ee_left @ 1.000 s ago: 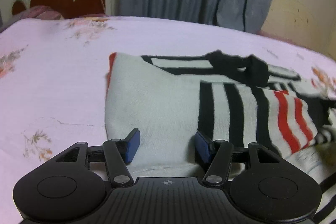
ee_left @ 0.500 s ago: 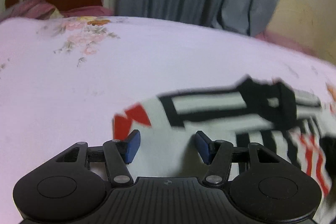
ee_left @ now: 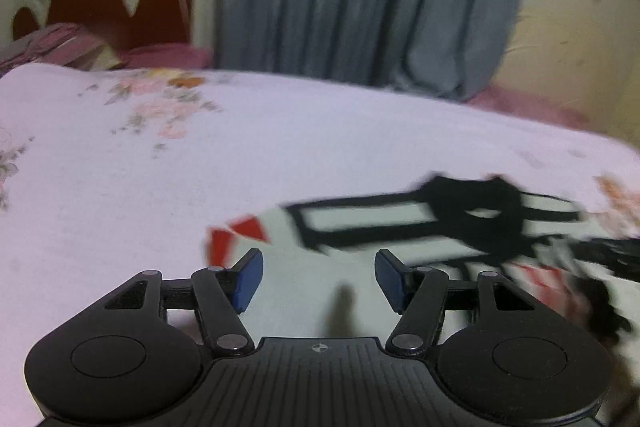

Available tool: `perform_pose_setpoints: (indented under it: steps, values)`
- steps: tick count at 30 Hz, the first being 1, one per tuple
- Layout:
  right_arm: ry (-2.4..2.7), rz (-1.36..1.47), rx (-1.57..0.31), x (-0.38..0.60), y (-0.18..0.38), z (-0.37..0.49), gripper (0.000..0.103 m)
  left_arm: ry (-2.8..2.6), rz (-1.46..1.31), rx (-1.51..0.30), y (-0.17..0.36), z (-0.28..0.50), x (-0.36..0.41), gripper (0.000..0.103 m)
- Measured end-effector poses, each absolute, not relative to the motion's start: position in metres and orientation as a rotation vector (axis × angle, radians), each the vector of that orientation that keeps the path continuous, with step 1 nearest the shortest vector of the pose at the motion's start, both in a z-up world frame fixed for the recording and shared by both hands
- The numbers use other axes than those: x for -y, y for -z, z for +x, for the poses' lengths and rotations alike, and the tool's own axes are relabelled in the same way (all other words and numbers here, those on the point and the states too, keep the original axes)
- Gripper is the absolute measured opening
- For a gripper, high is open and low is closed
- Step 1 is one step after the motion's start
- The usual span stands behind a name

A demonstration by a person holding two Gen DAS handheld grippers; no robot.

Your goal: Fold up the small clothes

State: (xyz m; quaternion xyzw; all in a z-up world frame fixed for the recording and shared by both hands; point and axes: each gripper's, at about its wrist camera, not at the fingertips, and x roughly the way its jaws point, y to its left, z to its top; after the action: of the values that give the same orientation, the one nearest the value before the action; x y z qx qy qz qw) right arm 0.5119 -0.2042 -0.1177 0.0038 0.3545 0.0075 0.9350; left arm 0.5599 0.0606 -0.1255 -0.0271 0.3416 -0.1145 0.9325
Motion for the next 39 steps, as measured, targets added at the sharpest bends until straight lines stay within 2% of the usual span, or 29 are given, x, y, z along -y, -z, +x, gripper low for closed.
perform_pose_setpoints:
  steps: [3,5,6,10,12,14,16,22,25,28,33,35,39]
  values:
    - [-0.108,-0.005,-0.707,0.181,0.118,0.489,0.028,0.259,0.016,-0.694,0.137,0.521,-0.039,0.061]
    - [-0.127,-0.056,-0.779,0.168,0.138,0.488,0.027,0.224,0.036,-0.753,0.159,0.512,-0.036,0.061]
    - [-0.105,-0.097,-0.814,0.165,0.15,0.487,0.027,0.217,0.028,-0.723,0.165,0.504,-0.039,0.061]
    - [-0.081,-0.096,-0.756,0.169,0.13,0.463,0.031,0.184,-0.068,-0.685,0.144,0.471,-0.056,0.061]
    - [-0.112,-0.073,-0.714,0.171,0.12,0.45,0.031,0.173,-0.032,-0.674,0.141,0.455,-0.057,0.061]
    - [-0.105,-0.09,-0.723,0.17,0.124,0.442,0.029,0.178,-0.035,-0.72,0.155,0.453,-0.06,0.061]
    - [-0.059,-0.109,-0.807,0.174,0.143,0.444,0.028,0.188,-0.007,-0.715,0.16,0.453,-0.058,0.061]
    - [-0.035,-0.07,-0.743,0.186,0.121,0.429,0.03,0.165,-0.045,-0.724,0.145,0.449,-0.062,0.061]
    - [0.033,-0.061,-0.839,0.202,0.14,0.44,0.03,0.161,0.003,-0.739,0.156,0.448,-0.056,0.061]
    - [0.017,-0.059,-0.837,0.205,0.133,0.44,0.029,0.141,-0.027,-0.729,0.146,0.445,-0.056,0.061]
    - [-0.002,-0.004,-0.762,0.212,0.112,0.414,0.033,0.08,-0.037,-0.716,0.136,0.425,-0.065,0.062]
    - [-0.018,0.001,-0.746,0.215,0.108,0.4,0.038,0.06,-0.025,-0.725,0.134,0.414,-0.065,0.081]
    - [-0.044,0.002,-0.736,0.225,0.102,0.373,0.038,0.038,-0.004,-0.696,0.127,0.386,-0.059,0.083]
